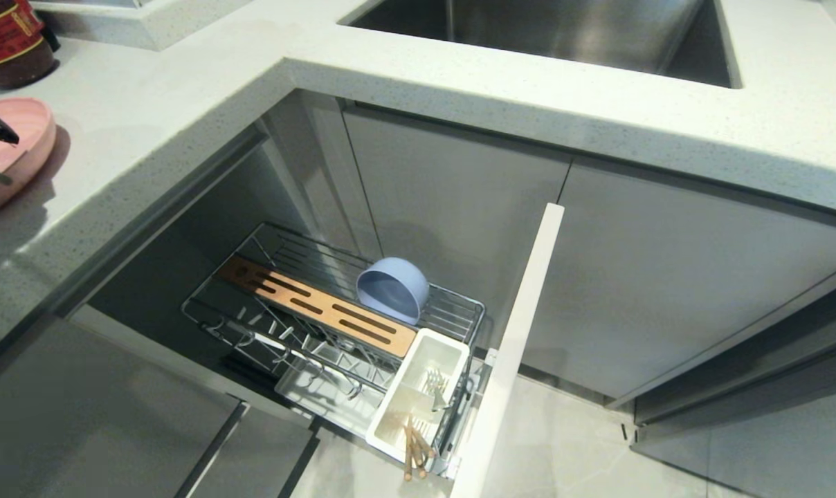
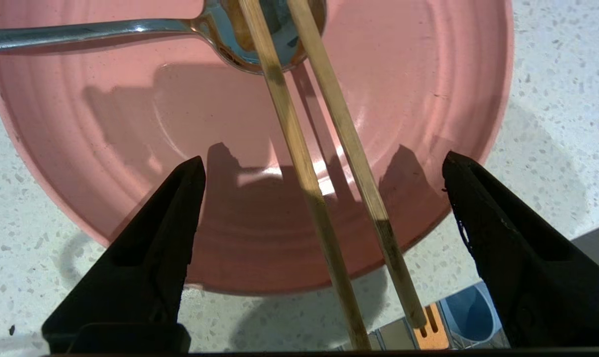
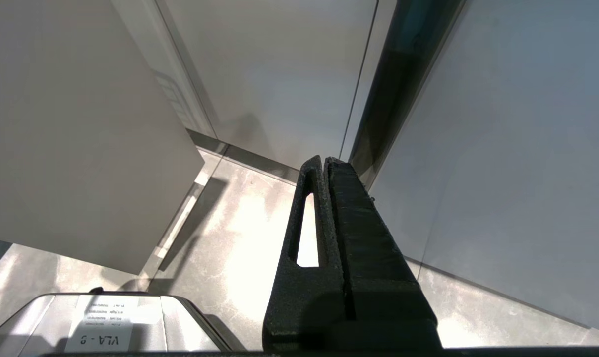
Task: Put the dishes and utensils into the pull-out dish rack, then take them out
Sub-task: Pick up the chopsticks and place it in the cupboard
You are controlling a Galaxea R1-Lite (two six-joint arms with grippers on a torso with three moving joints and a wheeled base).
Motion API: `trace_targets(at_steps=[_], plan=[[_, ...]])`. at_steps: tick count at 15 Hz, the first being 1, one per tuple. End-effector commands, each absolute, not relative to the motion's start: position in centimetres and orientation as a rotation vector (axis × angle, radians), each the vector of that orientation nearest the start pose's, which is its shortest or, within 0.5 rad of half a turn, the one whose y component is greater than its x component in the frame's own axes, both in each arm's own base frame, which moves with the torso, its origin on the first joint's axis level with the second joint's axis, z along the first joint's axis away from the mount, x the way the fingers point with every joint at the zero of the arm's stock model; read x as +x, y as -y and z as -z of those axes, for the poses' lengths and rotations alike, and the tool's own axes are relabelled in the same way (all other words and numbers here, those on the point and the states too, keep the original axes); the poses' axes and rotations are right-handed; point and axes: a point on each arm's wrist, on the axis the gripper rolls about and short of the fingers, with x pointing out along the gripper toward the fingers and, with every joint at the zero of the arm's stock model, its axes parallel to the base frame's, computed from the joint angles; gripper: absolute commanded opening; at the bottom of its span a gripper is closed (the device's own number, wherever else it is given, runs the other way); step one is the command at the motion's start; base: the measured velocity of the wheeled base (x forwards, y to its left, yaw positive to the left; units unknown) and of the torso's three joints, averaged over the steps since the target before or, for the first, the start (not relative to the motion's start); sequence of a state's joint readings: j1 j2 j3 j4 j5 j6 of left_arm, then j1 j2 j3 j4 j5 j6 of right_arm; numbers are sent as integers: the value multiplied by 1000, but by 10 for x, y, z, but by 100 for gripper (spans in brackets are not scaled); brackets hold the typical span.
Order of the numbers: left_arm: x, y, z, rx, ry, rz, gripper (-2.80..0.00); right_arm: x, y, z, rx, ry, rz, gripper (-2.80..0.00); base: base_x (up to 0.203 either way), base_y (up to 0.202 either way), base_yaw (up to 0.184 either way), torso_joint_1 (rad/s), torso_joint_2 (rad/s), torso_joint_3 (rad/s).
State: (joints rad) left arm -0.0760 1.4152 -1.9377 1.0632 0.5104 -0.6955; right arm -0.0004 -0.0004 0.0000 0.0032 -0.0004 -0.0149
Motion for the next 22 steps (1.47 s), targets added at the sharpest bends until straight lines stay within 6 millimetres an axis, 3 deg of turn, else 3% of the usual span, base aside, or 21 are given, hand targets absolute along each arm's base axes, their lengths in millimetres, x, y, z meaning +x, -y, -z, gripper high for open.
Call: trace_targets(at_steps=[1,22], plan=[[157,0,-396,-510,-360,-594,0,-23,0,-75,-15,-3,0,-280,0,0,0,0,0,0],[174,-1,-392,-518,-367,-592,0,-23,0,-75,-15,-3,0,-280,0,0,0,0,0,0]])
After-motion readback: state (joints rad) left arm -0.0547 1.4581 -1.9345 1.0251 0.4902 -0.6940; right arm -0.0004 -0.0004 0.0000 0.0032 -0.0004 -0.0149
